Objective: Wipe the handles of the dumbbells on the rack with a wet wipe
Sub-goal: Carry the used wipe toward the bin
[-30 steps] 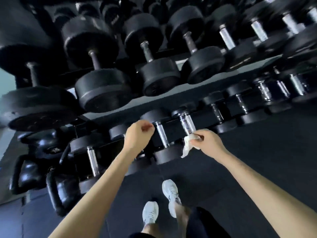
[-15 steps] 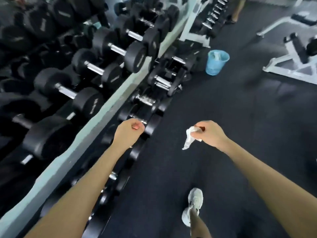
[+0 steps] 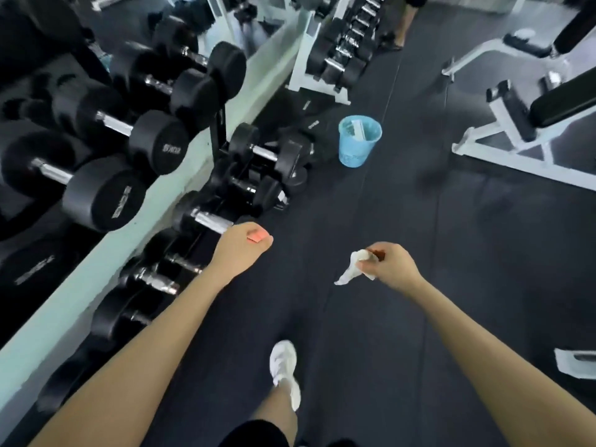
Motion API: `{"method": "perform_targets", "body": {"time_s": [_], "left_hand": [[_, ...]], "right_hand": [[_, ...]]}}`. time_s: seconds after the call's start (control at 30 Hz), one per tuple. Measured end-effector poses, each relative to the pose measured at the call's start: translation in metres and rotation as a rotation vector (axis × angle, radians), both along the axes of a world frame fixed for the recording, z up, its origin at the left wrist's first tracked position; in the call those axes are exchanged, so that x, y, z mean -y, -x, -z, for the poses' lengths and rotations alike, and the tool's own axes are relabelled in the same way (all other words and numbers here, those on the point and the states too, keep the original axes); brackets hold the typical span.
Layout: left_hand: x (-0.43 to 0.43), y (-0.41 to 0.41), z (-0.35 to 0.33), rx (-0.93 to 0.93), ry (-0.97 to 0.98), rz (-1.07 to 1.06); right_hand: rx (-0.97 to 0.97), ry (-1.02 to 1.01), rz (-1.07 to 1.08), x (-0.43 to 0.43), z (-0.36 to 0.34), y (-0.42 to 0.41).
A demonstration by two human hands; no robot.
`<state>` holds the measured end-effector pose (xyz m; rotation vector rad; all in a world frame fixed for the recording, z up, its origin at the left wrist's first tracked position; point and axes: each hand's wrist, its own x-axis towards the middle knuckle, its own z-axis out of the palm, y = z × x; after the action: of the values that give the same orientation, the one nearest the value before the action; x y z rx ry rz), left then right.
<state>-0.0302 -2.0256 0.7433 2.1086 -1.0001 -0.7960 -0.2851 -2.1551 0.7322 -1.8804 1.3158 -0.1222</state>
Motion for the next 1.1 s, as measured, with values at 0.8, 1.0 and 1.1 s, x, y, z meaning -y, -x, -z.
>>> {"method": "perform_targets", "body": {"time_s": [0.8,1.0,1.1], "left_hand": [[0.755,-0.11,0.018,0.056,0.069,-0.028],[0.865,-0.128,0.032,-0.017,0.031,-0.251],[0.908,-0.146,0.042,-0.046,0.023,-0.308]], "right_hand": [[-0.08,0.093,0.124,0.727,0.022,-0.111],[-0.189,0.075,0.109,0.891,0.051,-0.178],[-0.227,0.034,0.103,0.953,0.077,-0.217]]}}
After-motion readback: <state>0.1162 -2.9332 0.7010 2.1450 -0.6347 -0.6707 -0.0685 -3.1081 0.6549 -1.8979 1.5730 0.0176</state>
